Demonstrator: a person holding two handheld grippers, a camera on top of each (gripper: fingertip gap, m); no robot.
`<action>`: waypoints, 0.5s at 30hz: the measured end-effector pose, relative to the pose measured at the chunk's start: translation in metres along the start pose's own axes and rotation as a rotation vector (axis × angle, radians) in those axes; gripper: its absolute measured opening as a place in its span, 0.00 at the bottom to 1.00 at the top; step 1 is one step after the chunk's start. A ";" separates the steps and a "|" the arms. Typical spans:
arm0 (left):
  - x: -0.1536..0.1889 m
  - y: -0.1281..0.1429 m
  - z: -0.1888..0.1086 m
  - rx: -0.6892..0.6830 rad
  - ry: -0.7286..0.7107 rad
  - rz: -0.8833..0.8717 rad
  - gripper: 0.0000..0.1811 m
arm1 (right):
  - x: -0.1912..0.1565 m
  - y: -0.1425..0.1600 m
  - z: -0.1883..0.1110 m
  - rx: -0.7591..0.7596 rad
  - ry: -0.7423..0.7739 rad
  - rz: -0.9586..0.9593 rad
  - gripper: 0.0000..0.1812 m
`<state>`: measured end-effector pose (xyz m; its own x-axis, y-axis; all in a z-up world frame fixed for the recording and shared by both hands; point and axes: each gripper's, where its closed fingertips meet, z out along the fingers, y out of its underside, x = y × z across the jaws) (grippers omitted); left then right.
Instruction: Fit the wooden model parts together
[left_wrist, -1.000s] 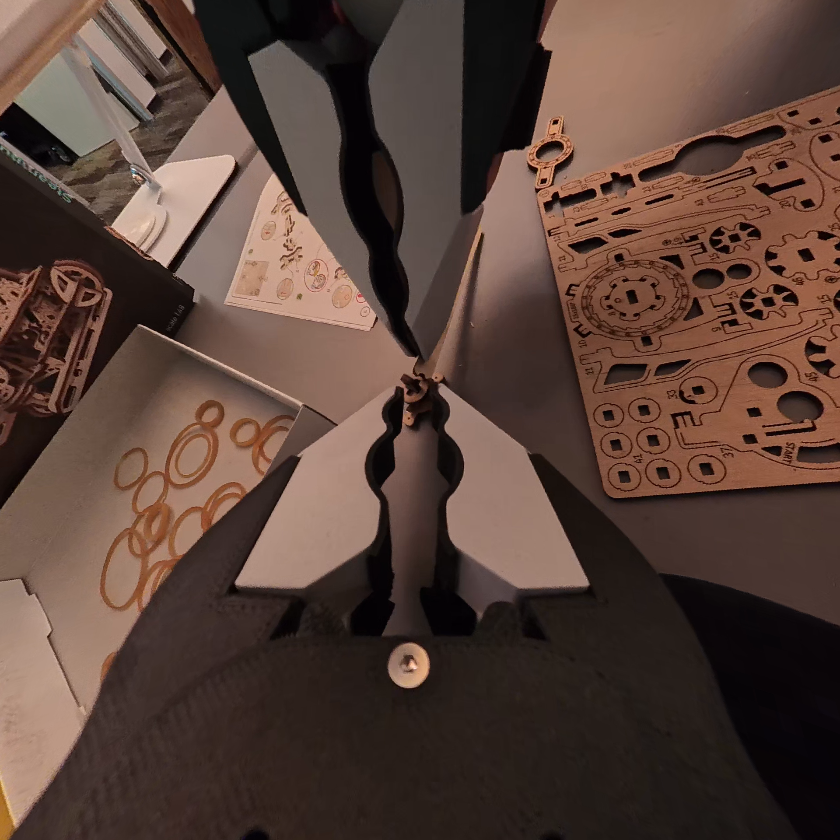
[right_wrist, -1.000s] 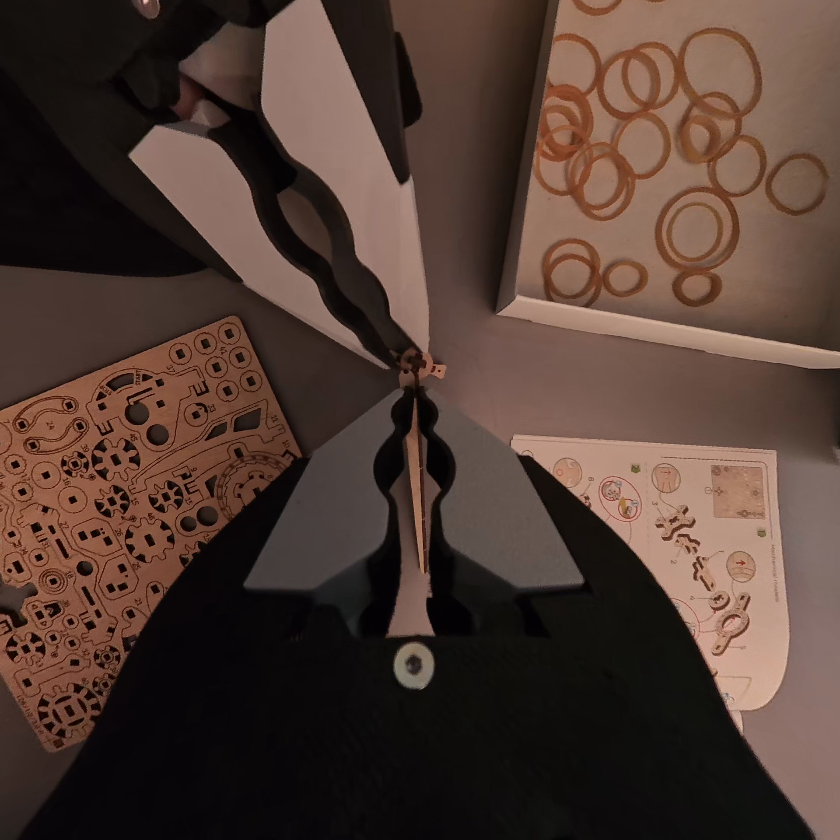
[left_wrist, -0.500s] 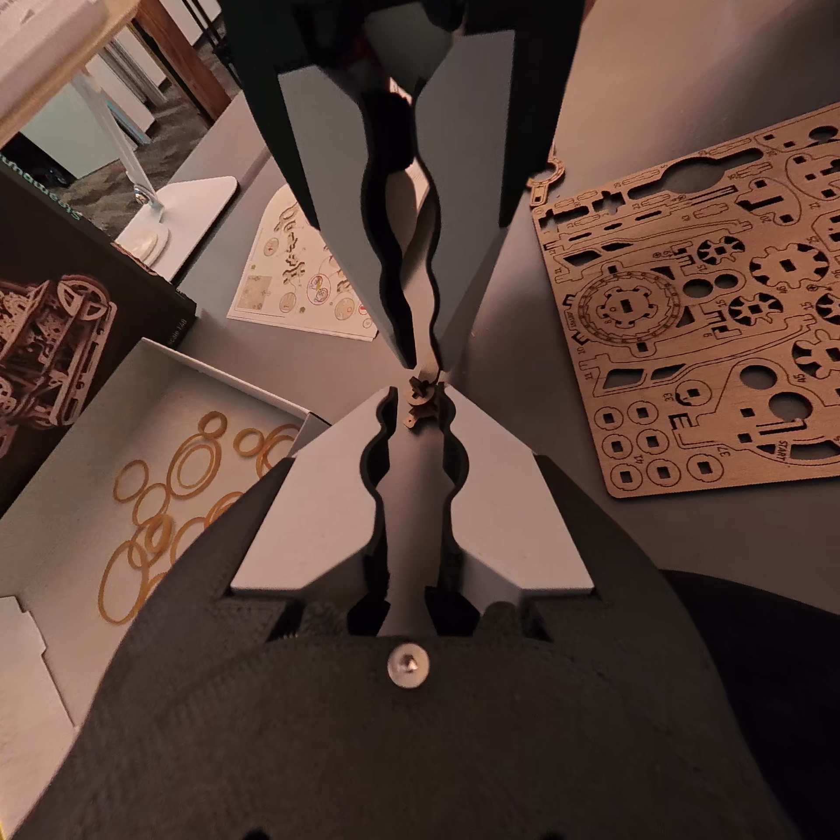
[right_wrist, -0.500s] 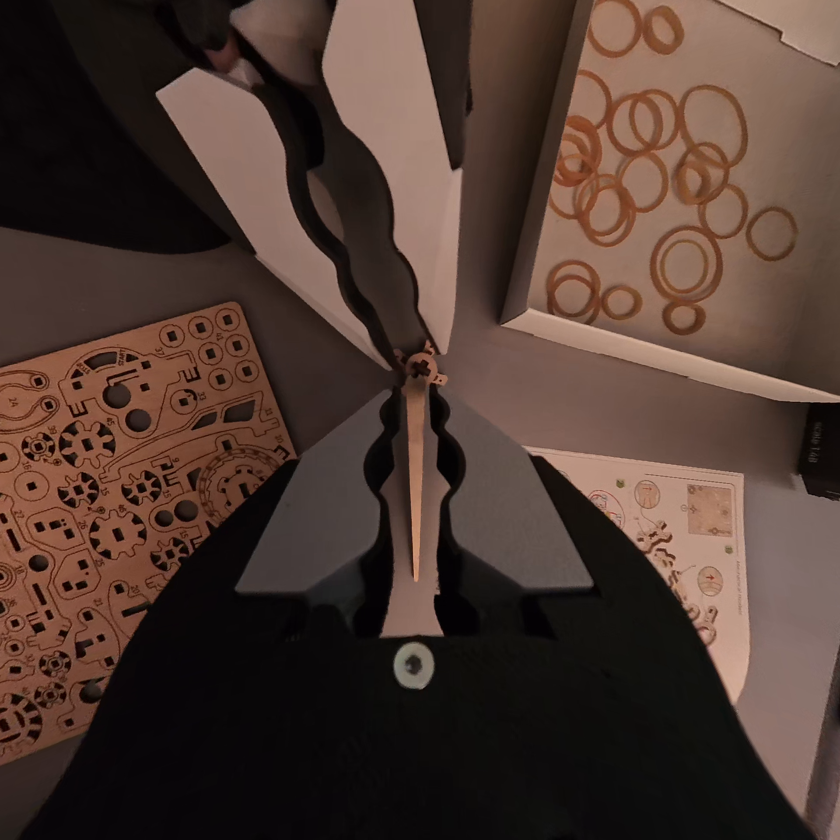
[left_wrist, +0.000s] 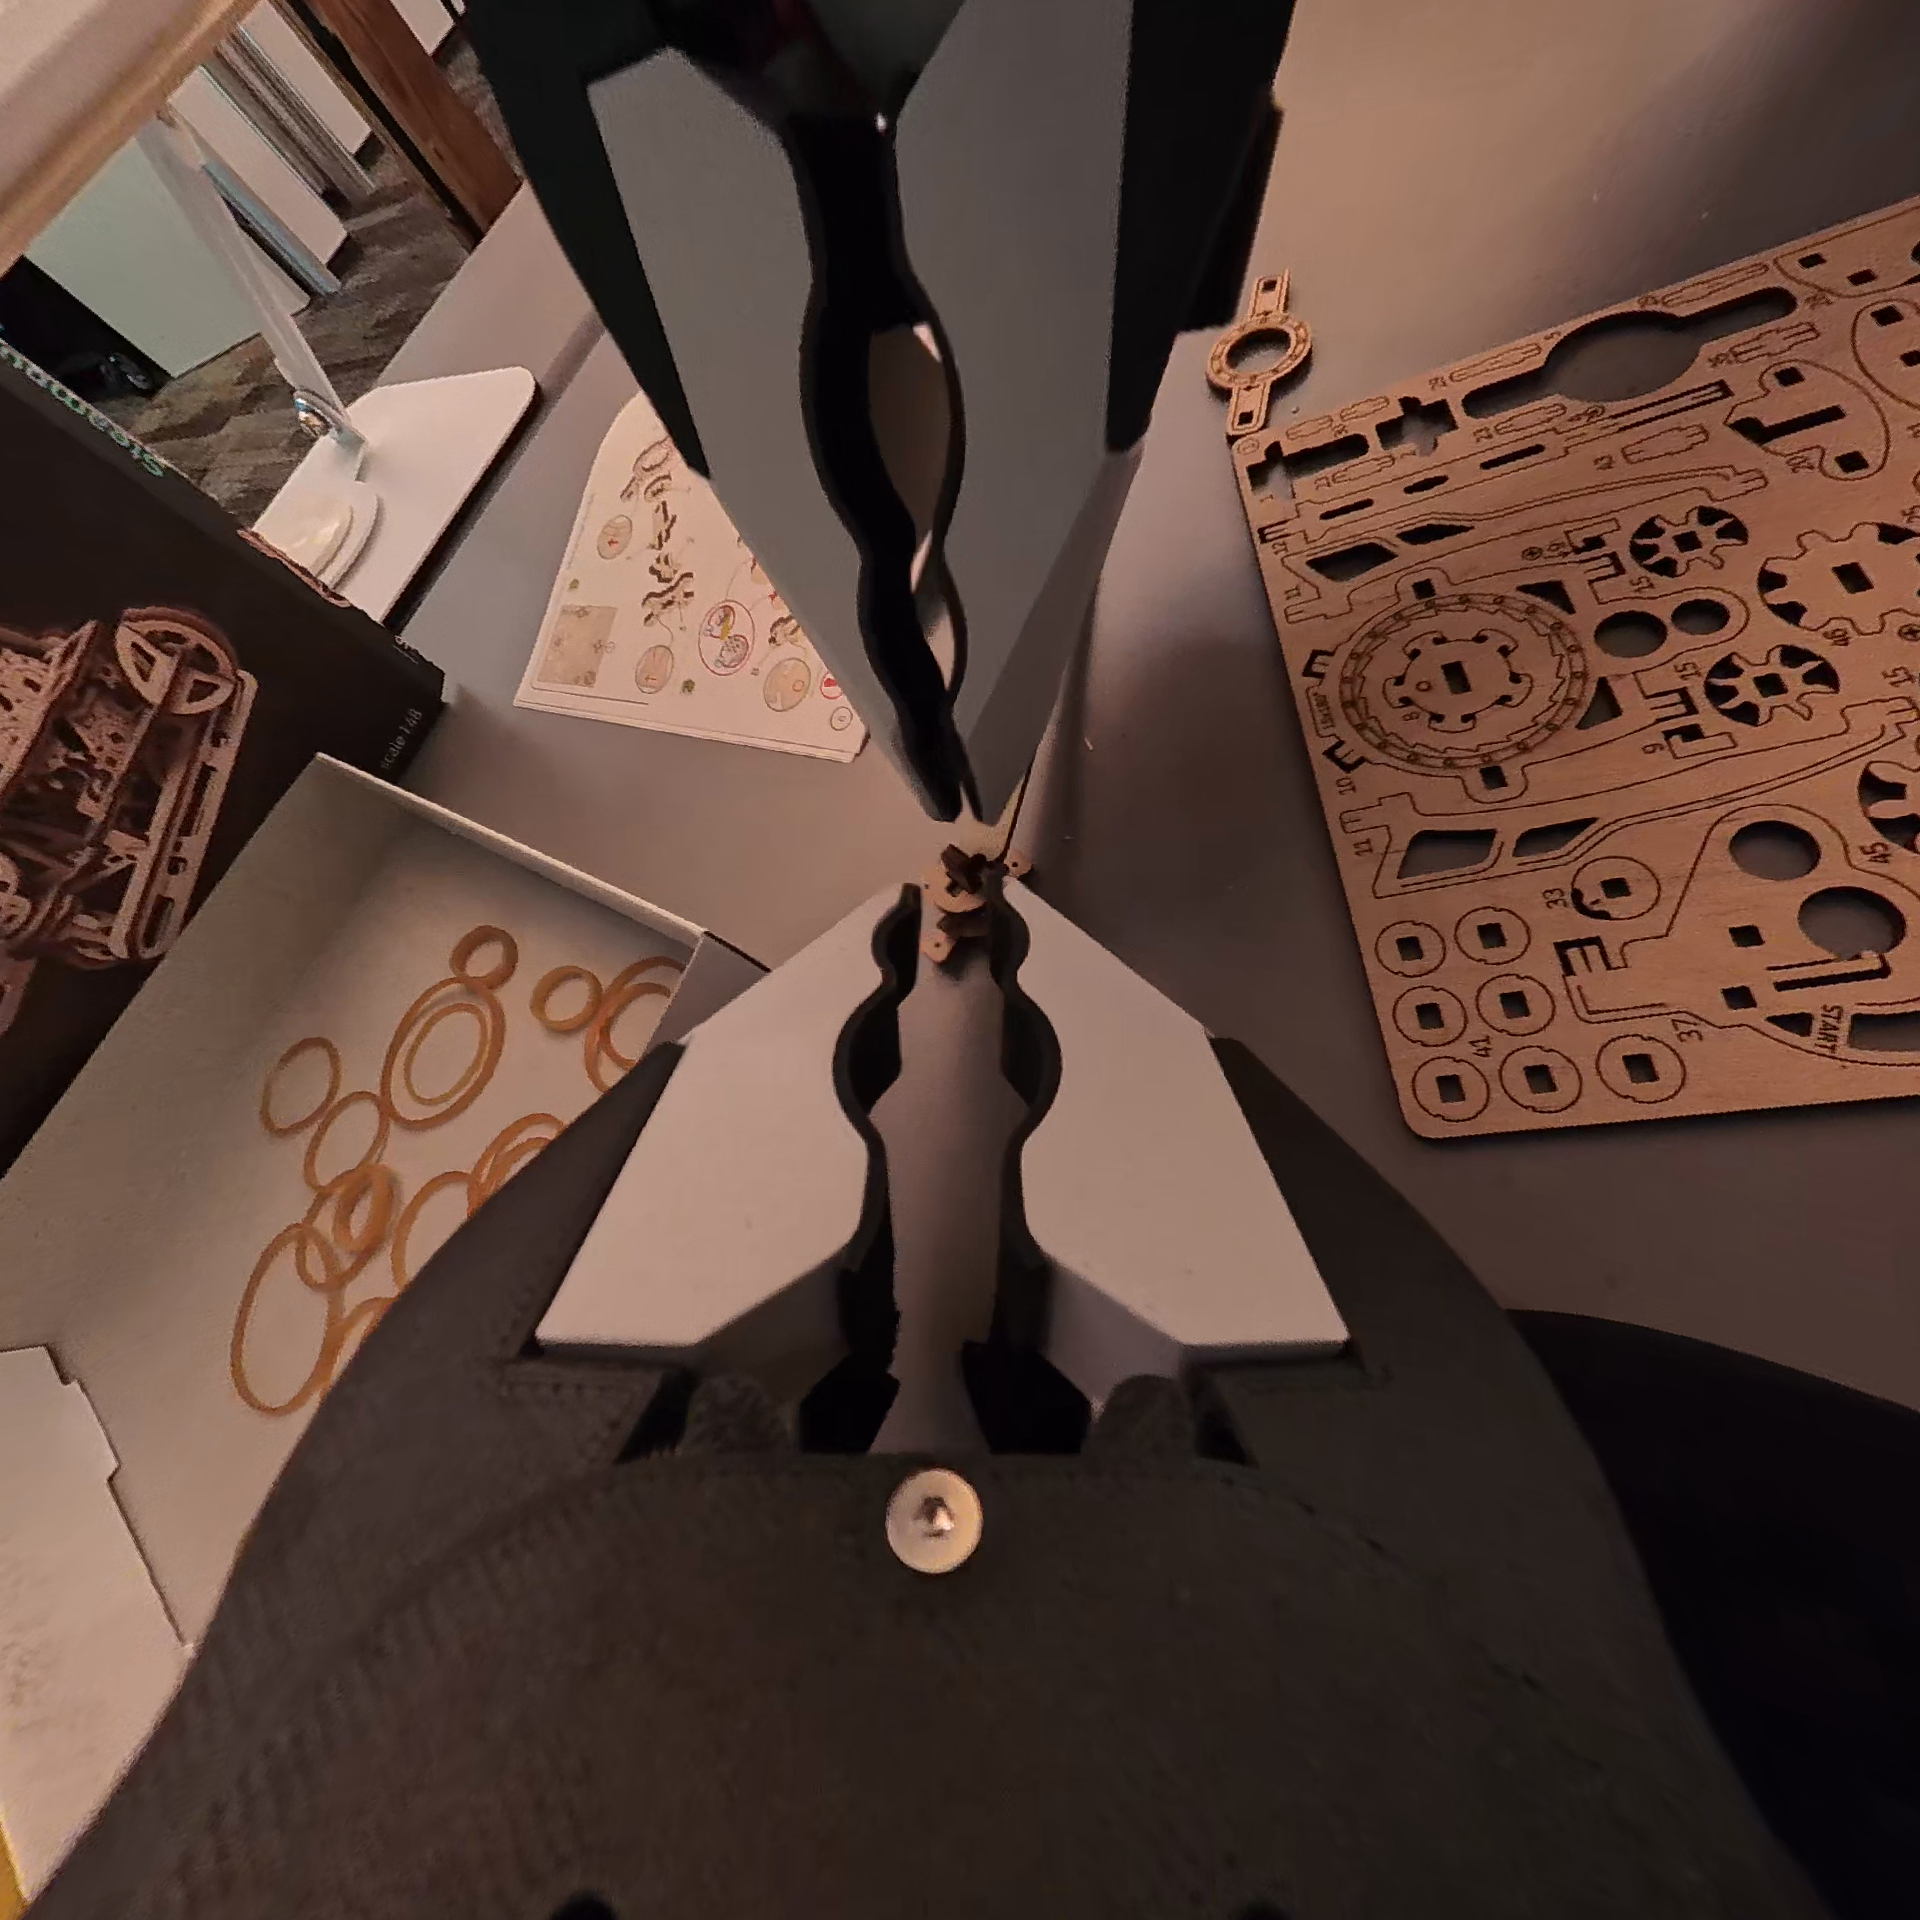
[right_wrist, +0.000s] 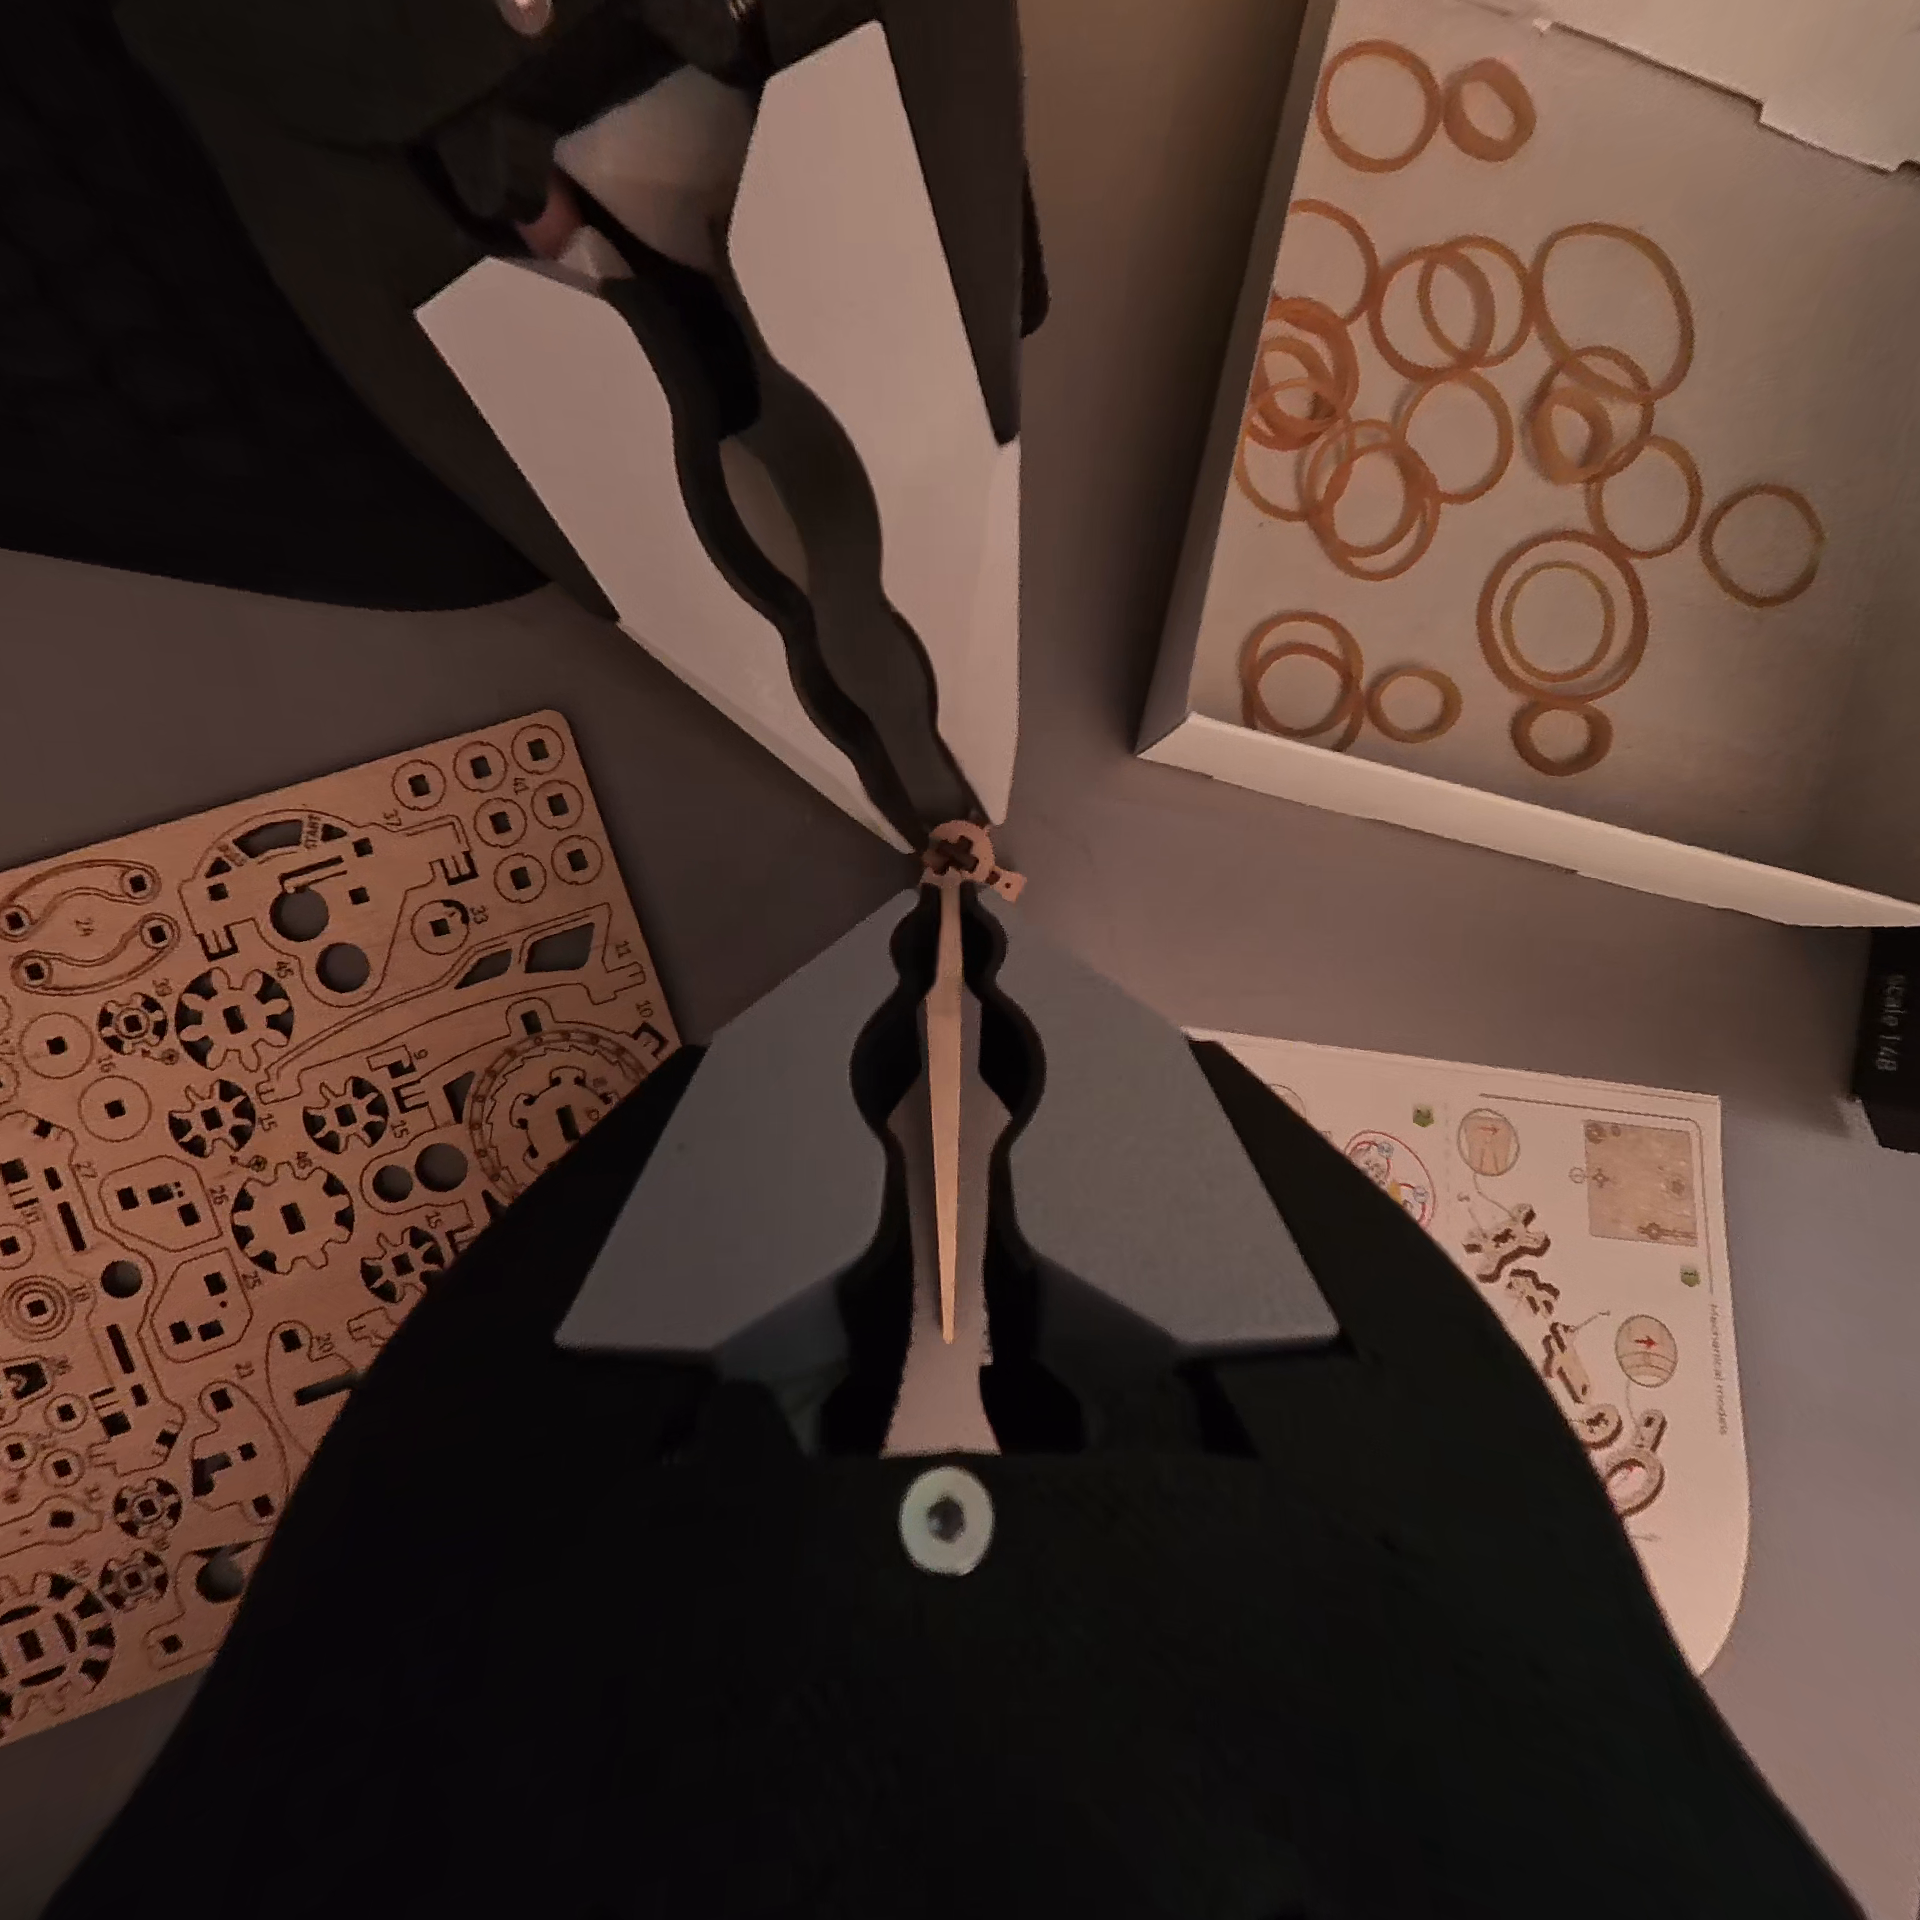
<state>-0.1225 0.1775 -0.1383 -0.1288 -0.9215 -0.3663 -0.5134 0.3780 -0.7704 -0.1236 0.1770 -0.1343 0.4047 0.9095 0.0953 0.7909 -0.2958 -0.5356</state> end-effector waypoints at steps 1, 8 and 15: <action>-0.001 0.000 0.000 0.001 0.000 -0.002 0.07 | -0.001 -0.002 -0.001 0.013 -0.008 0.002 0.03; 0.000 0.000 0.001 0.001 0.005 0.020 0.07 | -0.002 0.004 0.005 -0.017 -0.008 -0.020 0.03; 0.000 0.003 0.005 -0.024 0.001 0.031 0.05 | 0.003 0.005 0.005 -0.017 0.010 -0.012 0.02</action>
<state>-0.1199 0.1793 -0.1431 -0.1458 -0.9096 -0.3891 -0.5295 0.4040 -0.7460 -0.1208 0.1794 -0.1405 0.3994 0.9101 0.1104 0.8036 -0.2896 -0.5199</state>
